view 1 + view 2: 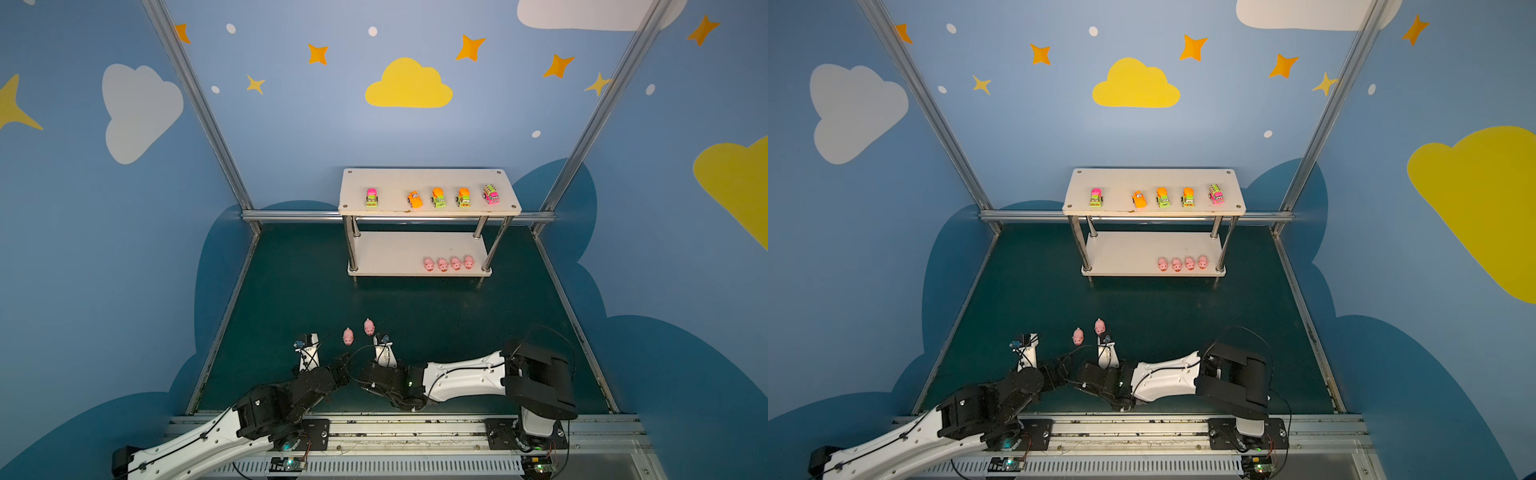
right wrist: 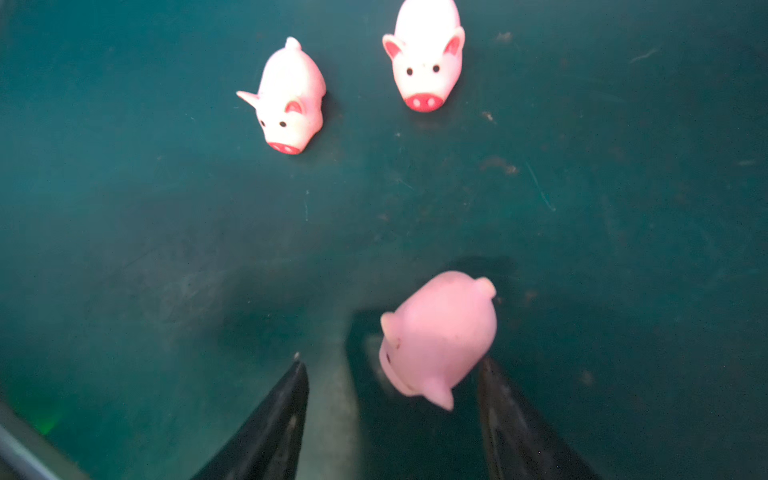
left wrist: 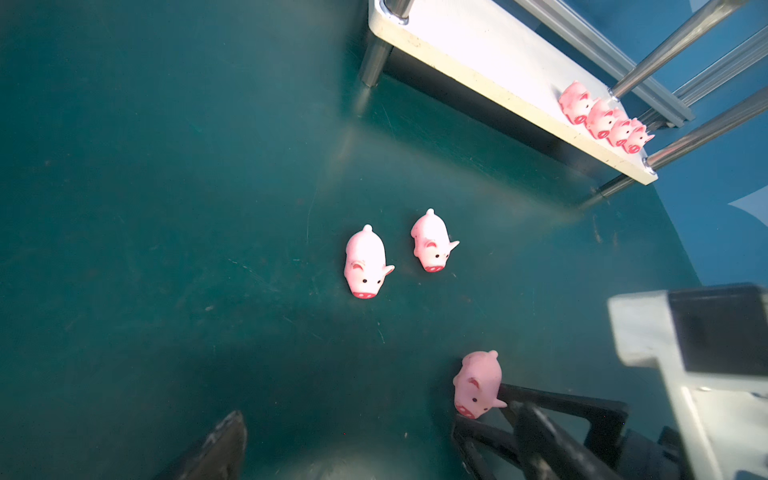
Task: Place and organize the plastic toys onto the shelf
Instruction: 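Lower the right gripper onto a pink pig near the robot and close on it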
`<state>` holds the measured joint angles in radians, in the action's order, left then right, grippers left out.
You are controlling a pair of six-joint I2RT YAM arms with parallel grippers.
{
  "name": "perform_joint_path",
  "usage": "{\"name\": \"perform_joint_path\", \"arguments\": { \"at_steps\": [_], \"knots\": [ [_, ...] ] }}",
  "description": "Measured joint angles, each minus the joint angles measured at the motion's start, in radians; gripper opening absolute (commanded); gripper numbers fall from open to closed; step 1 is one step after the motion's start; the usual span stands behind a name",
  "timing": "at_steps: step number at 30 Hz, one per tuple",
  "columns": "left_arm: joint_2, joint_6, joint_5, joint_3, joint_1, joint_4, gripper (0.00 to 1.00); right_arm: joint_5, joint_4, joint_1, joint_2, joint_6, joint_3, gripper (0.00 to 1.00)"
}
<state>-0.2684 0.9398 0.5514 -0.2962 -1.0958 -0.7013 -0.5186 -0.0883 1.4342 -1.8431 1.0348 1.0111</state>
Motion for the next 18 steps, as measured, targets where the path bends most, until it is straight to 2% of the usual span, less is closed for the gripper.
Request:
{"name": "perform_joint_path", "arguments": {
  "at_steps": [11,18],
  "knots": [
    [0.028,0.000,0.012,0.000,0.000,-0.015,1.00,0.000,-0.024,-0.018,-0.045,0.008,0.045,0.61],
    [0.028,0.000,0.016,0.002,0.000,-0.015,1.00,0.000,-0.029,-0.031,-0.062,0.008,0.061,0.53]
  ]
}}
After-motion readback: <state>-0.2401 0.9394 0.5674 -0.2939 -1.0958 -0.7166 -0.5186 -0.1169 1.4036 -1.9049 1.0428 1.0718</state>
